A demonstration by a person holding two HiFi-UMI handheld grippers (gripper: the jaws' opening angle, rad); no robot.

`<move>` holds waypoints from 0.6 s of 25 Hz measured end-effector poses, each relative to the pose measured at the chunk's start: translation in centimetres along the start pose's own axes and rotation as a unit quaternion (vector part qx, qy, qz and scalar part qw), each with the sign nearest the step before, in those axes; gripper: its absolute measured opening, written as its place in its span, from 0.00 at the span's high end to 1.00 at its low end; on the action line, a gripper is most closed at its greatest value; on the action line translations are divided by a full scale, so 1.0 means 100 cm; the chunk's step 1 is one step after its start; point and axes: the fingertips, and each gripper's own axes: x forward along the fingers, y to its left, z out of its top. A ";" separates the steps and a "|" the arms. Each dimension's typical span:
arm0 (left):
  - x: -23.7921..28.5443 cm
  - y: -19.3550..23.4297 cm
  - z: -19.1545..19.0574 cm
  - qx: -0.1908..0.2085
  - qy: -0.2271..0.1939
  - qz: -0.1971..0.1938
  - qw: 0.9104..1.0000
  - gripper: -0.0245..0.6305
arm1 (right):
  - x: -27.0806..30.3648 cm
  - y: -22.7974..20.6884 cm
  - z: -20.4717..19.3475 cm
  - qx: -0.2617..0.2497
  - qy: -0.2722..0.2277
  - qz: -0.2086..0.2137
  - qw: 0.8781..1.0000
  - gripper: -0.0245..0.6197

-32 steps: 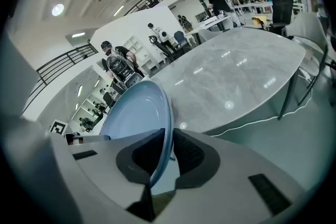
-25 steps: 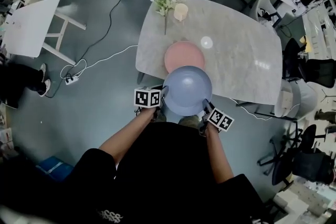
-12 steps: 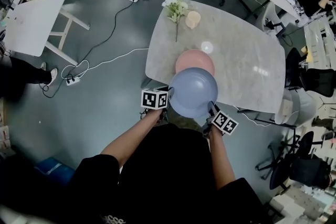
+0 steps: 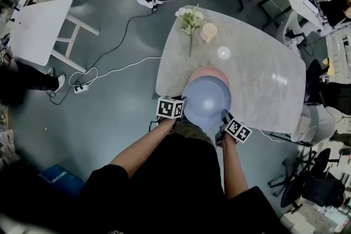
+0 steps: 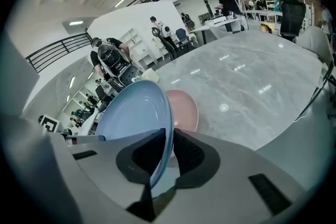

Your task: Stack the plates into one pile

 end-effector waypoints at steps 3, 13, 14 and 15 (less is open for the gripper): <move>0.017 0.012 0.007 -0.002 0.021 0.002 1.000 0.83 | 0.023 -0.002 0.013 -0.002 0.013 -0.005 1.000 0.88; 0.086 0.037 0.003 -0.004 0.105 0.013 0.994 0.80 | 0.084 -0.039 0.033 -0.008 0.073 -0.033 0.997 0.88; 0.091 0.037 0.003 -0.002 0.111 0.010 0.994 0.79 | 0.088 -0.043 0.034 -0.007 0.077 -0.036 0.996 0.88; 0.096 0.037 0.005 -0.001 0.114 0.006 0.993 0.79 | 0.093 -0.047 0.035 -0.006 0.081 -0.039 0.996 0.88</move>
